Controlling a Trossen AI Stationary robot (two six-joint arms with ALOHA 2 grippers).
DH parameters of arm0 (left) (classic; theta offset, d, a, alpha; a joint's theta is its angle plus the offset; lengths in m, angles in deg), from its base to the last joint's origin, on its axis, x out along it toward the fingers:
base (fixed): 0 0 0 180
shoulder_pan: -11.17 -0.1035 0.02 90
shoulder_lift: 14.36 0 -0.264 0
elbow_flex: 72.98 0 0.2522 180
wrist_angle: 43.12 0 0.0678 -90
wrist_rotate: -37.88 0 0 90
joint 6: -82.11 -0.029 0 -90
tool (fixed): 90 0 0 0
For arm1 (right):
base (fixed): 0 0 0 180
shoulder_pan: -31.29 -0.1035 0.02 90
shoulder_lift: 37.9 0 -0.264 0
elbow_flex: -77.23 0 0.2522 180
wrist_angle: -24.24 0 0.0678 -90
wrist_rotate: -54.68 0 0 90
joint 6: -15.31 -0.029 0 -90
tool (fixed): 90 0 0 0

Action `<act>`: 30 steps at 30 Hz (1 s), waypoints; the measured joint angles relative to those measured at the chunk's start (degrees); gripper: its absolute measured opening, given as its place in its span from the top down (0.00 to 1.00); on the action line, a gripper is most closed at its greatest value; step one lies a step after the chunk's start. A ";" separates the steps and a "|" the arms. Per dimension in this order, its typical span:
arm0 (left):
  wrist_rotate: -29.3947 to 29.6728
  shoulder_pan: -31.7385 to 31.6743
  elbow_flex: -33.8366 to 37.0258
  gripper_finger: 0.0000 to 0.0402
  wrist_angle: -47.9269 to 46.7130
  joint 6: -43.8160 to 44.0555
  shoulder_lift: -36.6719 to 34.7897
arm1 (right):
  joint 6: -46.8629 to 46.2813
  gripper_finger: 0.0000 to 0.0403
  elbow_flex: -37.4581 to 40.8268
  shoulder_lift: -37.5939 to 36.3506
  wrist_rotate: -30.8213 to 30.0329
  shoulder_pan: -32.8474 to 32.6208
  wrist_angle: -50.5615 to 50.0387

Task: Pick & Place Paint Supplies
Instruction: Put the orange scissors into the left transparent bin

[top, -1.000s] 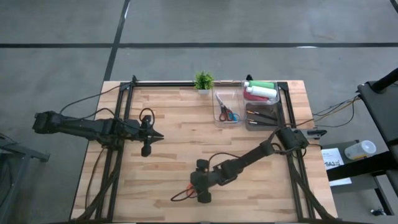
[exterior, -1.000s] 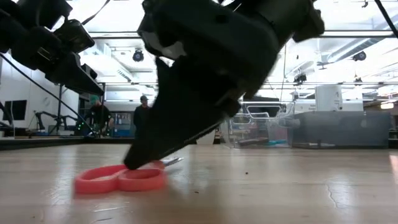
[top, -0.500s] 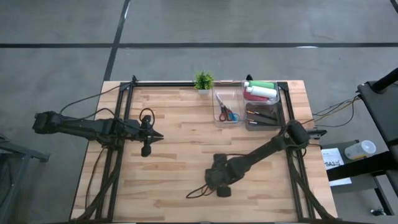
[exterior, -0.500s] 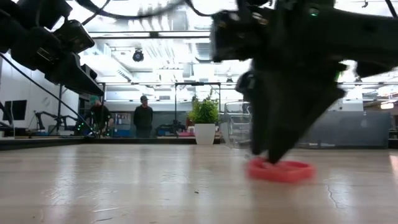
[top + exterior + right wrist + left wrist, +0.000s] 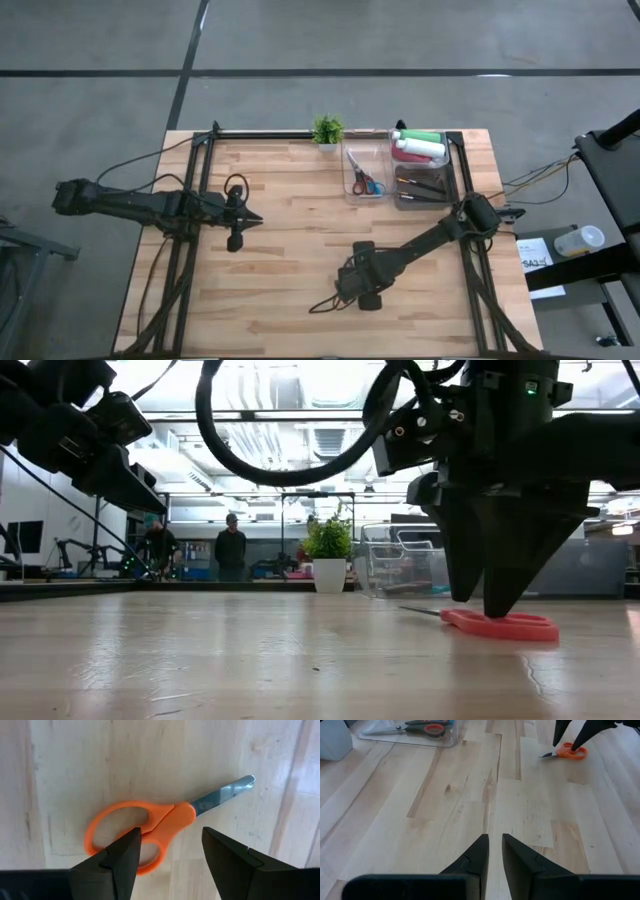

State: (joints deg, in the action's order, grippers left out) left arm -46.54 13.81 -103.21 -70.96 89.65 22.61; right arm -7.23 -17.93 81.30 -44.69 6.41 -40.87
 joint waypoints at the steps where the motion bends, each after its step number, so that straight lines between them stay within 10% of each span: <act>1: -0.01 -0.01 0.00 0.85 -0.02 0.00 0.00 | -0.36 0.48 0.03 -0.04 -0.67 0.00 -0.30; 19: -0.02 0.00 0.00 0.85 -0.22 -0.01 0.00 | -28.03 0.48 3.76 -22.72 -6.03 -0.39 -2.17; 30: -0.01 -0.01 0.00 0.85 -0.40 -0.01 0.00 | -30.00 0.48 12.34 -20.13 -5.33 -0.42 -1.78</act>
State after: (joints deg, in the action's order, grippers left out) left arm -46.55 13.80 -103.21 -71.36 89.64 22.61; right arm -37.23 -5.59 61.17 -50.02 5.99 -42.65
